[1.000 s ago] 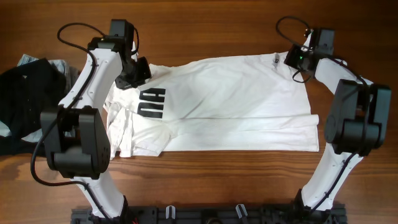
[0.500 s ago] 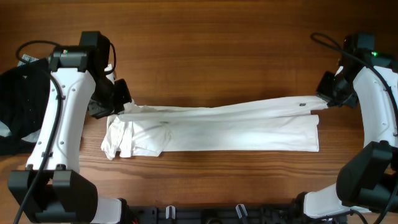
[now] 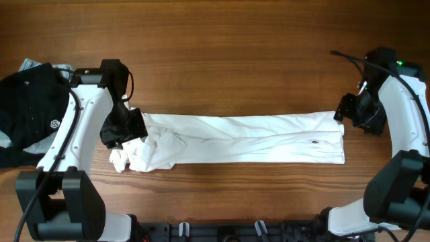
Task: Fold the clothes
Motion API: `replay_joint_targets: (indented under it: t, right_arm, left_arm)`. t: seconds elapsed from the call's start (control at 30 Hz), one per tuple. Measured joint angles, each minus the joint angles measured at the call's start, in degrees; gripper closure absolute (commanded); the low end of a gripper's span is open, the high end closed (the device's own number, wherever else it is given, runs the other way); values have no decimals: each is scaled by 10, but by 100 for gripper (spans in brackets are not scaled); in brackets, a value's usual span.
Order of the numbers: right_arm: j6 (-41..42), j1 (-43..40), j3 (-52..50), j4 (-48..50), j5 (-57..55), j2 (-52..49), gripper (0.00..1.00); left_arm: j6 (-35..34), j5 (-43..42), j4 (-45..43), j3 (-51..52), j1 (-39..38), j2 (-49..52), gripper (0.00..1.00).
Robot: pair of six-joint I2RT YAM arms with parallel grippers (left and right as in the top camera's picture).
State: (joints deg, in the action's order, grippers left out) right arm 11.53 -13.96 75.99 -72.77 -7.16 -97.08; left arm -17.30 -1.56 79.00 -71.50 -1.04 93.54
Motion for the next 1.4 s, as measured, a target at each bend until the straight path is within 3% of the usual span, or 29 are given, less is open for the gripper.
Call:
replay_joint_targets:
  t: [0.13, 0.23, 0.43, 0.5, 0.63, 0.67, 0.73, 0.9, 0.93, 0.97, 1.13, 1.4]
  right_arm:
    - [-50, -29, -9, 12, 47, 0, 18]
    - [-102, -48, -92, 108, 110, -1, 9]
    - [-119, -47, -210, 216, 136, -3, 11]
    - [-120, -47, -220, 234, 138, -3, 24]
    - [-137, -47, -220, 236, 139, -3, 65]
    - [-137, -47, -220, 235, 138, -3, 68]
    - [-144, -47, -220, 232, 140, -3, 96]
    - [-146, -47, -220, 228, 142, -3, 96]
    - [-146, -47, -220, 227, 142, -3, 67]
    - [-145, -47, -220, 227, 142, -3, 30]
    - [-146, -47, -220, 238, 129, -3, 21]
    - [-149, -47, -219, 269, 109, -23, 25]
  left_arm:
    - [-7, 0, -33, 0, 0, 0, 43]
    - [-11, 0, -56, 0, 0, 0, 42]
    - [-11, 0, -70, 0, 0, 0, 43]
    - [-11, 0, -71, 0, 0, 0, 43]
    - [-11, 0, -70, 0, 0, 0, 43]
    - [-11, 0, -71, 0, 0, 0, 42]
    - [-11, 0, -70, 0, 0, 0, 43]
    - [-11, 0, -70, 0, 0, 0, 43]
    - [-11, 0, -70, 0, 0, 0, 42]
    - [-11, 0, -70, 0, 0, 0, 42]
    - [-11, 0, -71, 0, 0, 0, 40]
    - [-20, -1, -68, 0, 0, 0, 40]
